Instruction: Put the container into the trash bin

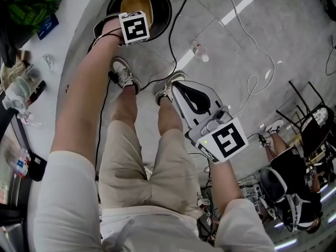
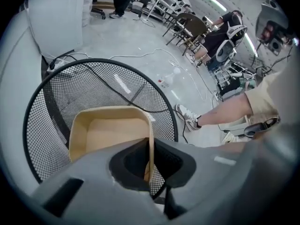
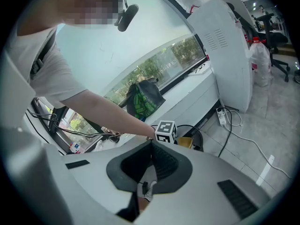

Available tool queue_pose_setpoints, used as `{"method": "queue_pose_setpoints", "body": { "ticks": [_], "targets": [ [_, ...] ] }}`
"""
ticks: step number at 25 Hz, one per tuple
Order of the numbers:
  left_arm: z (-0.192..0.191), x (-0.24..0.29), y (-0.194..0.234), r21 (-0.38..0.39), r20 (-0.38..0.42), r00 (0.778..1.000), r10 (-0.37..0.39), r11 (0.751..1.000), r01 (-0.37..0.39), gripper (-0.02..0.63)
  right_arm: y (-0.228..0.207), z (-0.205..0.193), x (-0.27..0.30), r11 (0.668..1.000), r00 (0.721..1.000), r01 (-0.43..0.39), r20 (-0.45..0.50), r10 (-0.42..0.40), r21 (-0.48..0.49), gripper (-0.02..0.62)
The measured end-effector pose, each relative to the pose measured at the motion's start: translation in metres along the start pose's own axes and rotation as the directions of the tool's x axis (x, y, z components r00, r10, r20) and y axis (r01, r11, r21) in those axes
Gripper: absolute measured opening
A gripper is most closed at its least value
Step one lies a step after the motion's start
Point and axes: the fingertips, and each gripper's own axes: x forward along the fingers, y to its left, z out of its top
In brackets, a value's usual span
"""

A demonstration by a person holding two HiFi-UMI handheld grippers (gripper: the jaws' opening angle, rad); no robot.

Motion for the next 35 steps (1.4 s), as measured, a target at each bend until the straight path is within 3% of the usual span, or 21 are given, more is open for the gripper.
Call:
{"method": "queue_pose_setpoints", "body": {
  "ticks": [10, 28, 35],
  "targets": [
    [0.001, 0.041, 0.008, 0.047, -0.098, 0.992, -0.074, 0.996, 0.079, 0.023, -0.02, -0.021, 0.002, 0.999, 0.999, 0.039, 0.02, -0.039, 0.027, 0.002],
    [-0.013, 0.094, 0.048, 0.096, -0.185, 0.982, -0.045, 0.993, 0.063, 0.023, -0.053, -0.072, 0.016, 0.993, 0.994, 0.086, 0.059, -0.091, 0.081, 0.002],
    [-0.011, 0.107, 0.042, 0.089, -0.203, 0.974, -0.098, 0.989, 0.118, 0.025, -0.055, -0.076, 0.02, 0.992, 0.993, 0.094, 0.062, -0.099, 0.081, 0.002]
  ]
}}
